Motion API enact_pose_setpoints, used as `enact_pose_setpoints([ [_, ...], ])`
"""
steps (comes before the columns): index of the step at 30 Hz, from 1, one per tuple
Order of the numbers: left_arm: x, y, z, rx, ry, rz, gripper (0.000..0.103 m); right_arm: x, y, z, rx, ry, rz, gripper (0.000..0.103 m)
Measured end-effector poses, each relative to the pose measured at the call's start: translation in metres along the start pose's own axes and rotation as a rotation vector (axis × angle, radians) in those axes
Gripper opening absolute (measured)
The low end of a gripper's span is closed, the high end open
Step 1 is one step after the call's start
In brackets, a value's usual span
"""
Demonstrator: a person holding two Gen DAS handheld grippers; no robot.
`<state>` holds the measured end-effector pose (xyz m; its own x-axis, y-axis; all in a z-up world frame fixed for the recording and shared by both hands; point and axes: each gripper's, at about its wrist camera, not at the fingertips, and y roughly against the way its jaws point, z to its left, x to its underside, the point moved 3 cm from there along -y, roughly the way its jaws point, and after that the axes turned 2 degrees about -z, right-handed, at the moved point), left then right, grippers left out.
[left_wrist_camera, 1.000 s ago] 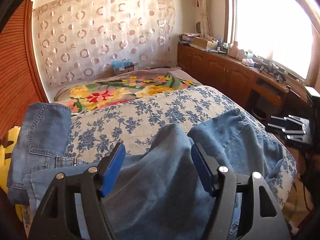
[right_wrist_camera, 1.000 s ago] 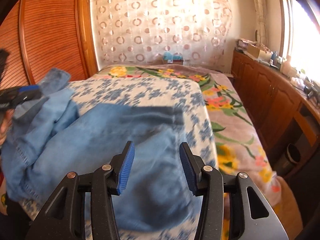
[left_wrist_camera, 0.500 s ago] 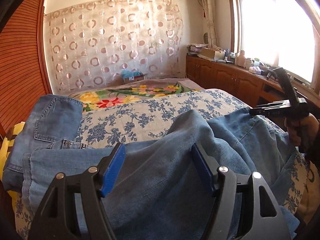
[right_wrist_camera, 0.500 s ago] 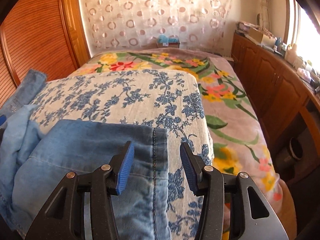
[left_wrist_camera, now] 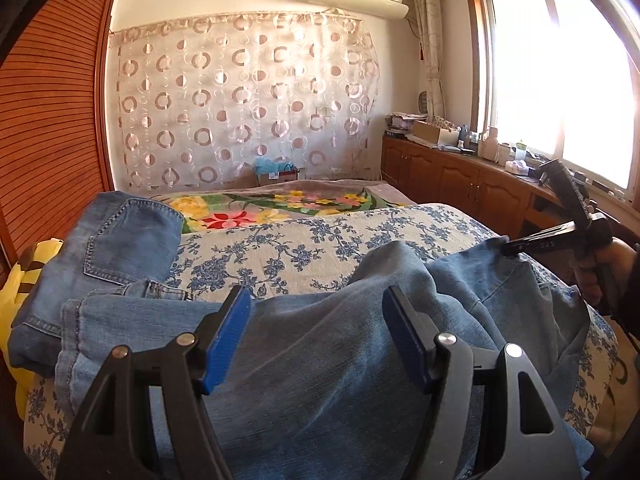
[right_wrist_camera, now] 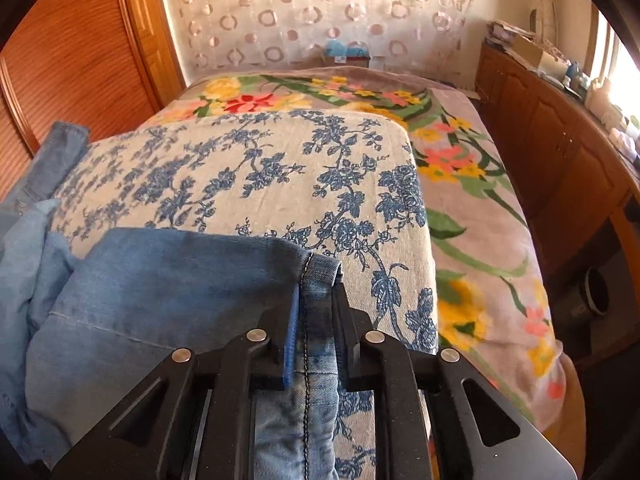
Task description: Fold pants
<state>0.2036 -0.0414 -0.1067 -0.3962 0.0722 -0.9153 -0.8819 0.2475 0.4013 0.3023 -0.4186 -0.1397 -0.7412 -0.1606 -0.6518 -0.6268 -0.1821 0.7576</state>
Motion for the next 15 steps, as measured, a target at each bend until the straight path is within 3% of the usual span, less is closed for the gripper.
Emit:
enact_pose_setpoints([
  [5,0.001,0.000,0.002,-0.008,0.007,-0.003,0.068,-0.012,0.040,-0.026,0.086,-0.047,-0.108,0.006],
  [9,0.001,-0.002,0.001,-0.016,0.001,0.006,0.068,-0.009,0.042,-0.039,0.107,-0.066,-0.070,0.006],
  [12,0.001,-0.003,0.000,-0.019,0.001,0.011,0.068,0.002,0.041,-0.038,0.107,-0.063,-0.048,0.014],
  [14,0.001,-0.004,0.000,-0.019,0.003,0.014,0.068,0.010,0.045,-0.035,0.098,-0.052,-0.044,0.029],
  [15,0.000,-0.005,0.000,-0.020,0.003,0.016,0.068,0.017,0.050,-0.033,0.097,-0.048,-0.051,0.031],
])
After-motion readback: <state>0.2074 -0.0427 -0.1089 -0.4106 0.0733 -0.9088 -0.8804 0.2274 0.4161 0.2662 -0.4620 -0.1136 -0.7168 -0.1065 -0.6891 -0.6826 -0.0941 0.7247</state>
